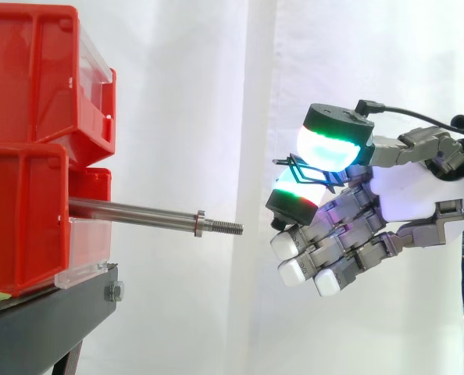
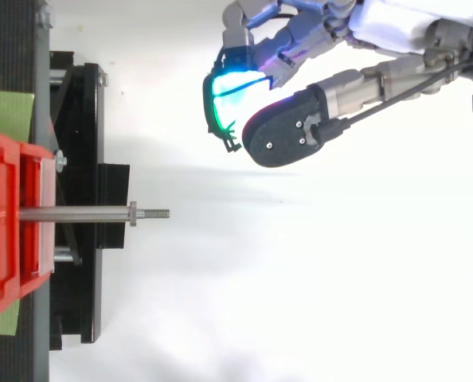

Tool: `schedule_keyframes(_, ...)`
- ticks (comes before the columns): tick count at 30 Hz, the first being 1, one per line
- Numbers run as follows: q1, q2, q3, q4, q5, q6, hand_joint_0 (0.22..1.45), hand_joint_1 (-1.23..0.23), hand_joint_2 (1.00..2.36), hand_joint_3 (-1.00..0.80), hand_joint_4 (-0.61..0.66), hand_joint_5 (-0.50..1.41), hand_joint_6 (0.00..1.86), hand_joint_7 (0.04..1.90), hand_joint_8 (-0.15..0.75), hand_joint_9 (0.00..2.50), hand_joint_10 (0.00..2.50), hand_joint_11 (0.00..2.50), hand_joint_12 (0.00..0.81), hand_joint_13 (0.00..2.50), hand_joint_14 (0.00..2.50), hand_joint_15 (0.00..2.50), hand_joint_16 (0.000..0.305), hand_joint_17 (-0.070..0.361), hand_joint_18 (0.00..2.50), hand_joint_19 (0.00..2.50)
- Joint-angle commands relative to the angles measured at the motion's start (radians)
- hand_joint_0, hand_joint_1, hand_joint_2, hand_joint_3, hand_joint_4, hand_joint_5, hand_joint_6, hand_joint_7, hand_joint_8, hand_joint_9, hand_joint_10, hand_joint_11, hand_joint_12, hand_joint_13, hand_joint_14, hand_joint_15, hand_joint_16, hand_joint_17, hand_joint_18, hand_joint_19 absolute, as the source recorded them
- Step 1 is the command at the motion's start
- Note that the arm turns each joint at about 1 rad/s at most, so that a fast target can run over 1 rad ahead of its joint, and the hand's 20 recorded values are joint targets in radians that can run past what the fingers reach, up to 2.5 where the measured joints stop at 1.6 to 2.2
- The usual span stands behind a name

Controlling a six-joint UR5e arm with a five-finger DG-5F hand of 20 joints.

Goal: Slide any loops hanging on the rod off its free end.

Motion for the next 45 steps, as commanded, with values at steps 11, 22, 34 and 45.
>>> schedule_keyframes(11, 0.000, 0.000, 0.000, 0.001, 0.002, 0.006, 0.55, -0.69, 1.00, -0.50, 0.13, -0.18, 0.82, 1.11, 0.290, 0.79, 0.01, 0.31, 0.359, 0.74, 0.01, 0.18, 0.050, 0.113, 0.73, 0.41)
schedule_keyframes(22, 0.000, 0.000, 0.000, 0.001, 0.000, 0.014, 0.61, -0.67, 1.02, -0.31, 0.12, -0.16, 0.83, 1.27, 0.293, 0.85, 0.01, 0.32, 0.356, 0.77, 0.01, 0.18, 0.049, 0.109, 0.75, 0.41)
schedule_keyframes(34, 0.001, 0.000, 0.000, 0.001, 0.002, 0.023, 0.64, -0.78, 1.00, -0.47, 0.14, -0.18, 0.85, 1.14, 0.272, 0.79, 0.01, 0.32, 0.348, 0.73, 0.01, 0.17, 0.048, 0.109, 0.72, 0.39)
schedule_keyframes(45, 0.007, 0.000, 0.000, -0.010, 0.035, 0.166, 0.61, -0.62, 1.01, -0.34, 0.11, -0.16, 0.84, 1.24, 0.287, 0.87, 0.01, 0.33, 0.355, 0.75, 0.01, 0.18, 0.049, 0.109, 0.74, 0.40)
